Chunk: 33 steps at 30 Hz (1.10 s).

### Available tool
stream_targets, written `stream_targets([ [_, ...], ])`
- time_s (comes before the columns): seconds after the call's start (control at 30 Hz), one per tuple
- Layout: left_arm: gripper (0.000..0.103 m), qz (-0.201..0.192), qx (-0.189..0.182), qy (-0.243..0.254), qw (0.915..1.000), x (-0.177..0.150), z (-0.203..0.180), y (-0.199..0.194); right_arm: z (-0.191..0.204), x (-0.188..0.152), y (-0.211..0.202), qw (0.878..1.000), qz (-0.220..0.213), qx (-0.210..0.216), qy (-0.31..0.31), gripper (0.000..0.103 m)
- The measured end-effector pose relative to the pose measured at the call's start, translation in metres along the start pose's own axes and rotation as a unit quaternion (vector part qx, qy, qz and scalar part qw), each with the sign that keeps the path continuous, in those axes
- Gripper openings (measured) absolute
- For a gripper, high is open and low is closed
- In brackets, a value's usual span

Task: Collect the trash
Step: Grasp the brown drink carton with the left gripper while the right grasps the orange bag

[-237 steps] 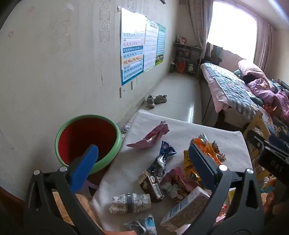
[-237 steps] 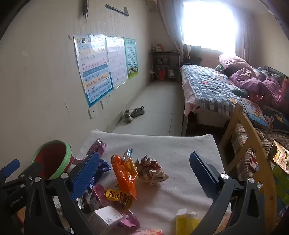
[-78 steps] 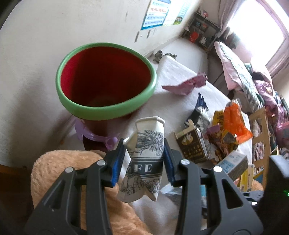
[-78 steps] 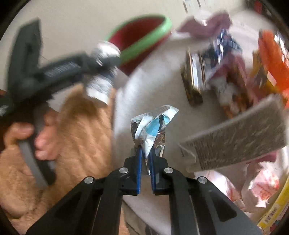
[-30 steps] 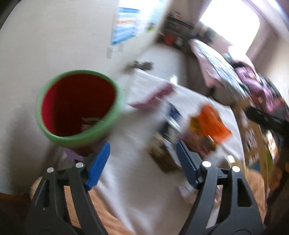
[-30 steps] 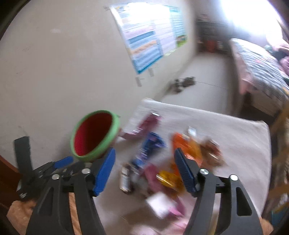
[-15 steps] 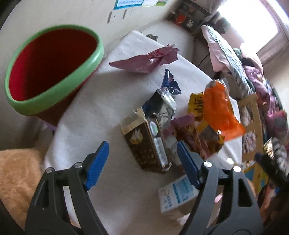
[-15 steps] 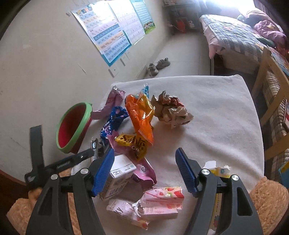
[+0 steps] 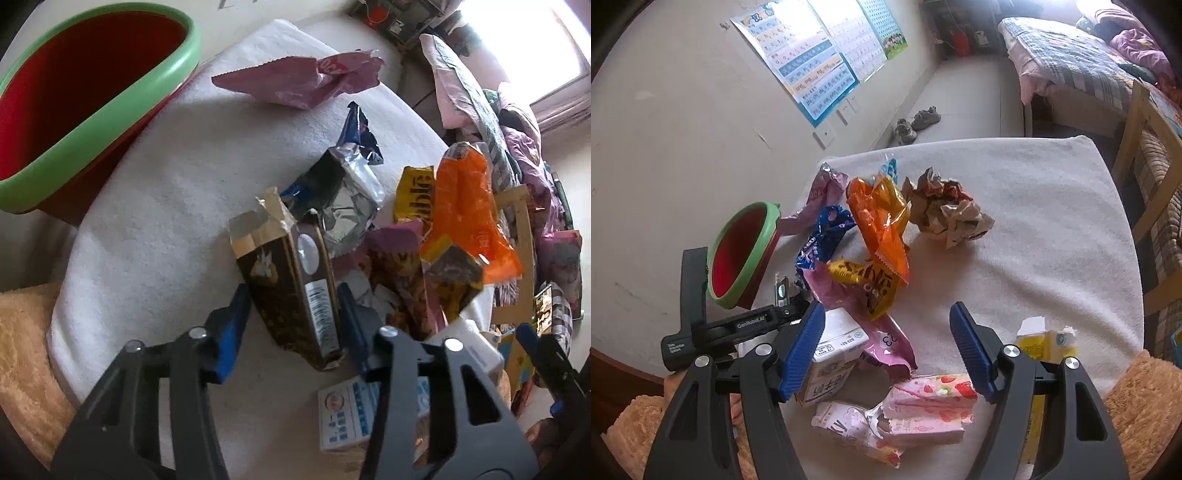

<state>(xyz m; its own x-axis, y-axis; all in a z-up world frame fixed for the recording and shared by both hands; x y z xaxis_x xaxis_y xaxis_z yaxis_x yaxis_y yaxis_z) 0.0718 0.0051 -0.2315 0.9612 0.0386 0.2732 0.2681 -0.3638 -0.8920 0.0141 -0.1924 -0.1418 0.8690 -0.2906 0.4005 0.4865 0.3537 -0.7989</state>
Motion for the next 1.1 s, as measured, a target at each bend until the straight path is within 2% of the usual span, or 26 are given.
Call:
stream_targets([
  [0.1,0.024,-0.011,0.008,0.025,0.9996,-0.001,-0.006,-0.009,0.0,0.0,0.001,1.0,0.002,-0.001,0.0,0.068],
  [0.13,0.023,-0.014,0.015,0.035,0.9992,-0.001,-0.008,-0.012,-0.001,0.0,0.002,1.0,0.002,-0.001,0.0,0.068],
  [0.3,0.023,-0.022,0.021,0.047,0.9985,-0.011,-0.007,-0.024,-0.003,0.005,0.006,1.0,0.003,-0.003,0.002,0.068],
  [0.47,0.023,-0.023,0.036,0.055,0.9975,-0.02,-0.001,-0.034,-0.007,0.035,0.017,1.0,-0.02,-0.017,-0.003,0.068],
  [0.7,0.026,-0.021,0.043,0.039,0.9981,-0.03,0.013,-0.038,-0.012,0.052,0.058,1.0,0.01,-0.009,0.029,0.068],
  [0.77,0.032,-0.025,0.042,0.036,0.9981,-0.03,0.013,-0.041,-0.012,0.053,0.063,0.999,0.015,-0.008,0.029,0.063],
  [0.87,0.037,-0.034,0.041,0.037,0.9979,-0.028,0.012,-0.046,-0.012,0.049,0.07,0.999,0.03,-0.005,0.028,0.042],
  [0.93,0.038,-0.035,0.039,0.038,0.9979,-0.028,0.011,-0.046,-0.011,0.046,0.073,0.999,0.039,0.0,0.027,0.02],
  [1.0,0.038,-0.033,0.039,0.043,0.9978,-0.029,0.009,-0.045,-0.009,0.044,0.071,0.999,0.038,0.0,0.021,0.013],
  [1.1,0.038,-0.032,0.042,0.047,0.9975,-0.029,0.007,-0.043,-0.004,0.042,0.063,0.999,0.03,0.003,0.013,0.011],
])
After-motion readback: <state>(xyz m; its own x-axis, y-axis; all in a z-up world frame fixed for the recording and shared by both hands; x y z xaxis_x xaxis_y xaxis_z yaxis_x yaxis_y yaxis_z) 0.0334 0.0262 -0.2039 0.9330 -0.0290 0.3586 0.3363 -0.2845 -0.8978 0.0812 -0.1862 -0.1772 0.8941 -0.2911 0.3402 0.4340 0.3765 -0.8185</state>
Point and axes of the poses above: each gripper's, at about its wrist camera, not at the fingertips, and y roughly the way its jaws point, z to its left, x to its top, the point moved 8 cm from there along y, roughly the way its jaws point, and after that the axes turned 8 degrees about y, right-handed, at the moved point
